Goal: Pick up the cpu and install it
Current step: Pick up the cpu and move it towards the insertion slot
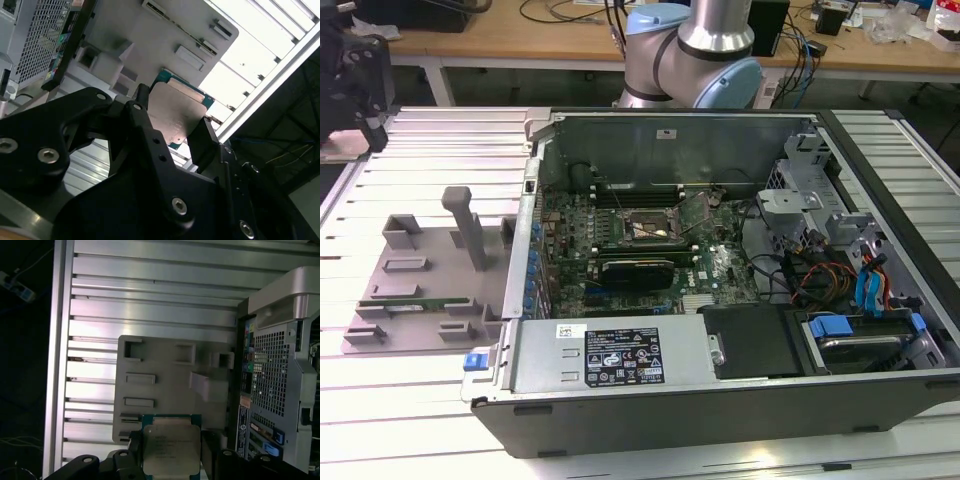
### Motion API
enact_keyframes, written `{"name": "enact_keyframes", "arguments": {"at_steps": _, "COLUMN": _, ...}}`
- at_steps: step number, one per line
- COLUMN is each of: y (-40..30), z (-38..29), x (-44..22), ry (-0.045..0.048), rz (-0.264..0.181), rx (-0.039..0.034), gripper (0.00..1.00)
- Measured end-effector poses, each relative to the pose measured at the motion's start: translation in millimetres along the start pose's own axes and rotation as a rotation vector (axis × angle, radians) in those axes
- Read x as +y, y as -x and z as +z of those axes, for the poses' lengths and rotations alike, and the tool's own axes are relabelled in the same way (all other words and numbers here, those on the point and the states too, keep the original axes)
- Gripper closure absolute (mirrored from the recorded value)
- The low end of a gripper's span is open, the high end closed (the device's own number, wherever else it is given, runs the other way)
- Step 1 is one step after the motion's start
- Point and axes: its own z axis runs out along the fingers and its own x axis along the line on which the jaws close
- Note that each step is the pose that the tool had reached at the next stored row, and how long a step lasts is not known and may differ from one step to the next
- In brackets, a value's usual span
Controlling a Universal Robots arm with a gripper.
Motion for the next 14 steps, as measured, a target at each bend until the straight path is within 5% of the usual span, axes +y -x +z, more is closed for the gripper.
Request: {"name": "enact_keyframes", "arguments": {"at_steps": 14, "y": 34.3, "z": 1.2, "x": -2.4, "ry": -0.0001, "rz": 0.0, "rx": 0.0001, "gripper": 0.45}}
